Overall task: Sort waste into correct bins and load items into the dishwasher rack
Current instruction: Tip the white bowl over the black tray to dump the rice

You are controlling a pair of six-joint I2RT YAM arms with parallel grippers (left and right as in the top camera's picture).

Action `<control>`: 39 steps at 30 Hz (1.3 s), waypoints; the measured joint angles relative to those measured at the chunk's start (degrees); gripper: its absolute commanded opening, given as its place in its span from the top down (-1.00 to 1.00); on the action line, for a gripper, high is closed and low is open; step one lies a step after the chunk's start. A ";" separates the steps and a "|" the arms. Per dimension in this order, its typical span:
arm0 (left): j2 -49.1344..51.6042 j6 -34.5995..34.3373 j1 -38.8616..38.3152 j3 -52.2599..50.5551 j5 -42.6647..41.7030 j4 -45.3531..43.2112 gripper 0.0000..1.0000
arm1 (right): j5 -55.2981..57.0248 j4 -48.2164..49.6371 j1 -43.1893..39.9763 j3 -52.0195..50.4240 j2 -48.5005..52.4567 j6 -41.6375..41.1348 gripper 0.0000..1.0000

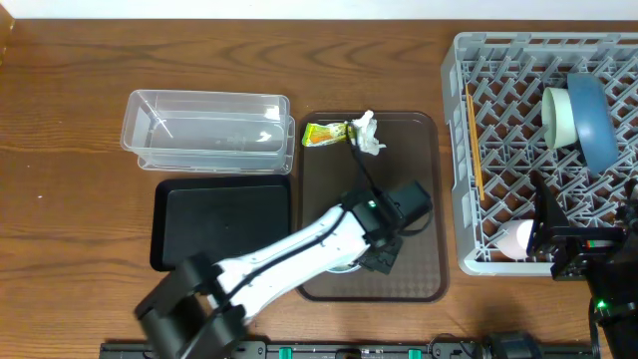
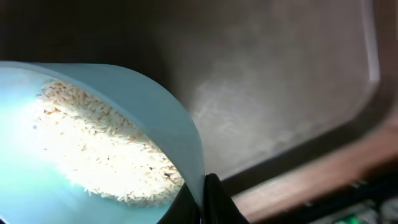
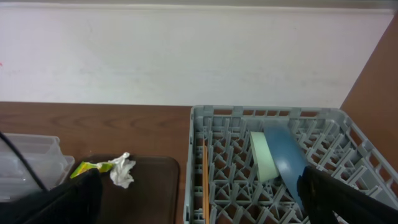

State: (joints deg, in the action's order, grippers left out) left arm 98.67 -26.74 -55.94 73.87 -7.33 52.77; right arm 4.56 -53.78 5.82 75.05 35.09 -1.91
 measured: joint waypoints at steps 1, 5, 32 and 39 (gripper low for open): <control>-1.25 0.00 0.72 0.02 -0.04 0.61 0.88 | 0.00 -0.02 0.00 0.00 0.00 0.00 -0.99; -7.63 0.02 7.82 0.15 -0.68 3.06 0.87 | 0.00 0.00 0.00 0.00 0.00 0.00 -0.99; -11.93 27.47 60.41 -21.81 -59.89 -5.16 0.87 | 0.00 -0.02 0.00 0.00 0.02 0.00 -0.99; -11.93 41.00 68.59 -25.27 -72.94 -2.67 0.87 | 0.00 -0.04 0.00 0.00 0.02 0.00 -0.98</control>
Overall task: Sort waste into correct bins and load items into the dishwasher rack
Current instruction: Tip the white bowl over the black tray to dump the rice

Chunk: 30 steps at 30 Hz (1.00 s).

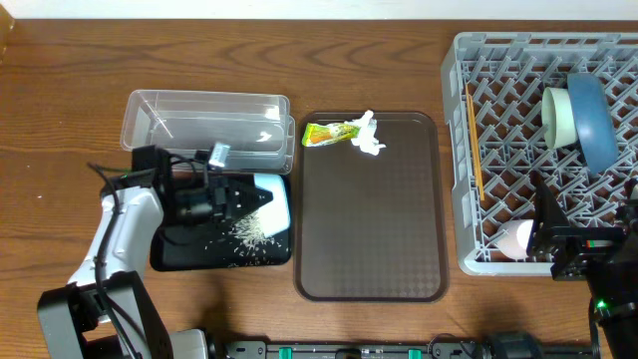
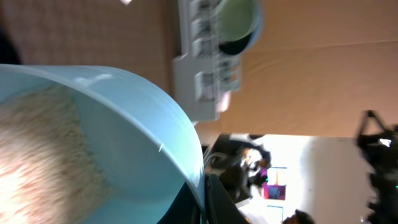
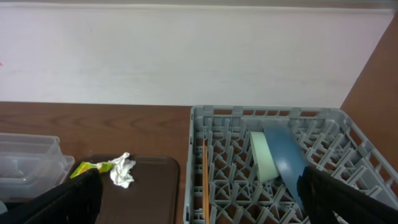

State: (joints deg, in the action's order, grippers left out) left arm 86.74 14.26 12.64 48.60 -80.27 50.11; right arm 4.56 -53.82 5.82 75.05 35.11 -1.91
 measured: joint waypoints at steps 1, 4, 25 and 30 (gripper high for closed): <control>0.00 1.55 0.90 -0.66 -1.66 0.11 0.88 | 0.00 0.02 0.00 0.00 0.00 0.00 -0.98; 0.00 4.44 2.86 -3.02 -4.81 0.07 0.87 | 0.00 0.02 0.00 0.00 0.00 0.00 -0.99; 0.00 9.81 6.01 -6.95 -2.08 -4.98 0.88 | 0.00 0.02 0.00 0.00 0.00 0.00 -0.98; 0.00 8.24 6.01 -6.97 -2.40 -6.21 0.88 | 0.00 -0.02 0.00 0.00 0.00 0.00 -0.98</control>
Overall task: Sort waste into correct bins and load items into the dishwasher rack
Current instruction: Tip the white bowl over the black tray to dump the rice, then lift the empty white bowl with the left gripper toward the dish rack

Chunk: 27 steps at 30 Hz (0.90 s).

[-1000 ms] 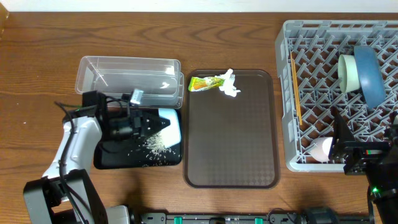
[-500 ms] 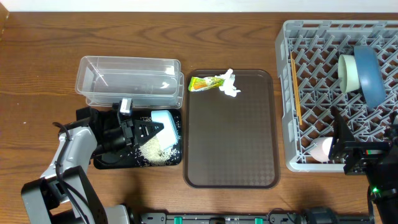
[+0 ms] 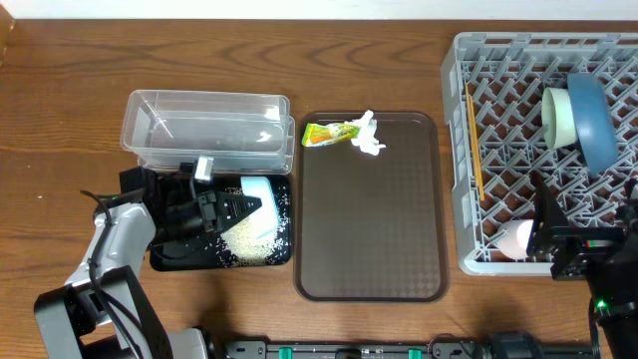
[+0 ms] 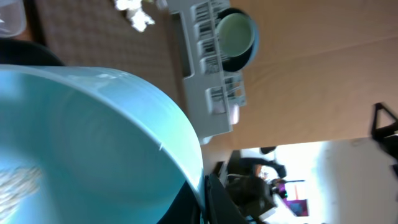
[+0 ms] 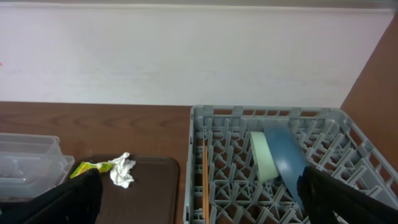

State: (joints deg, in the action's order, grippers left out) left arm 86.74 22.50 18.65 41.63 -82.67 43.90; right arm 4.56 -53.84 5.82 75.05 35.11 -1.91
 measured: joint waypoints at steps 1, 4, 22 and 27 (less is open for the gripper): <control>0.00 0.07 0.00 0.00 -1.31 -0.02 0.88 | 0.00 0.02 0.00 0.00 0.00 0.00 -0.99; 0.00 -0.20 -0.09 0.02 -1.84 -0.57 0.88 | 0.00 0.04 0.00 0.00 0.00 0.00 -0.99; 0.00 5.51 -0.52 0.22 2.82 8.81 0.88 | 0.00 0.04 0.00 0.00 0.02 0.00 -0.98; -2.01 3.23 -4.00 3.74 8.48 13.09 0.88 | 0.00 0.04 0.00 0.00 0.02 0.00 -0.99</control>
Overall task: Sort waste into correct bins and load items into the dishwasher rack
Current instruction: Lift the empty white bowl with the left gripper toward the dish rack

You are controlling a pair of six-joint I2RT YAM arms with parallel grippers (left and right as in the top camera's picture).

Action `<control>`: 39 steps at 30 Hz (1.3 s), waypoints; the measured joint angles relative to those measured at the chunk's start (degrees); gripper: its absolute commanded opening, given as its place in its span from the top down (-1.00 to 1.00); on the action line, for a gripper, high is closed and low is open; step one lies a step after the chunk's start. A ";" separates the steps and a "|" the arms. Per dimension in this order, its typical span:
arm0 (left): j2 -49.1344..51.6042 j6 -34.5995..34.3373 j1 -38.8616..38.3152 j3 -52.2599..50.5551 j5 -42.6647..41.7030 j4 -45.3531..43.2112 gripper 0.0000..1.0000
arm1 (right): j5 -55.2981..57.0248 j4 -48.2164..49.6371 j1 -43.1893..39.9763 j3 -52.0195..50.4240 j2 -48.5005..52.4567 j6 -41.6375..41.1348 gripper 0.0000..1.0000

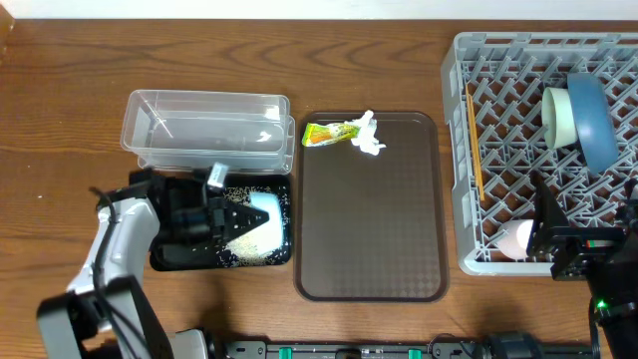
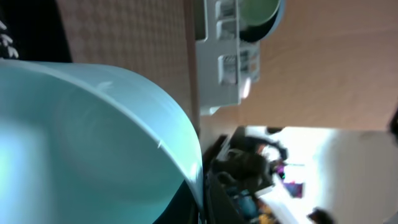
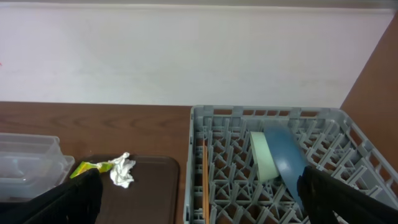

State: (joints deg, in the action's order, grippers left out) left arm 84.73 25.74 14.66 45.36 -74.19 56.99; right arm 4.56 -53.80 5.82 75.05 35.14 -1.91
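Note:
My left gripper point(image 1: 235, 213) is shut on the rim of a light blue bowl point(image 1: 265, 207), held tipped on its side over the black bin point(image 1: 169, 254). White rice point(image 1: 249, 237) lies scattered in that bin. In the left wrist view the bowl point(image 2: 81, 143) fills the frame and looks empty, with my left gripper point(image 2: 202, 200) pinching its edge. My right gripper point(image 3: 199, 190) hangs open above the grey dishwasher rack point(image 1: 469, 261). A yellow-green wrapper point(image 1: 327, 132) and crumpled tissue point(image 1: 368, 136) lie on the brown tray point(image 1: 369, 229).
A clear plastic bin point(image 1: 206, 130) stands behind the black one. The rack holds a blue plate point(image 1: 594, 122), a pale green dish point(image 1: 558, 115), a wooden chopstick point(image 1: 474, 155) and a pink cup point(image 1: 516, 239). The right arm sits at the rack's near right corner.
The bowl still showed a little rice at its lower edge; now its inside looks bare. The rice pile in the black bin has spread flatter. My right gripper has not moved.
My left gripper first held the rice-filled bowl low over the brown tray. Then the bowl was over the black bin, tipped, with rice landing there. The pile then grew as the bowl emptied, and now the bowl shows no rice.

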 measured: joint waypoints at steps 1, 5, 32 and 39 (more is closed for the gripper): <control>-1.42 -1.18 -1.27 1.53 0.98 -0.31 0.88 | 0.00 -0.02 0.00 0.00 0.00 0.00 -0.99; -7.23 -10.47 -8.44 7.78 5.70 -9.97 0.88 | 0.00 0.00 0.00 0.00 0.00 0.00 -0.98; 36.37 -90.09 -49.59 38.60 10.08 -106.90 0.85 | 0.00 -0.04 0.00 -0.09 0.00 0.00 -0.98; 41.42 -93.55 -53.94 42.64 13.22 -106.95 0.82 | 0.00 -0.02 0.00 -0.09 0.00 0.00 -0.98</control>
State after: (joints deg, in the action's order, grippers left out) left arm 126.15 -67.81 -39.29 88.01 -60.97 -49.95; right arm 4.56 -53.82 5.82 74.96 35.14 -1.91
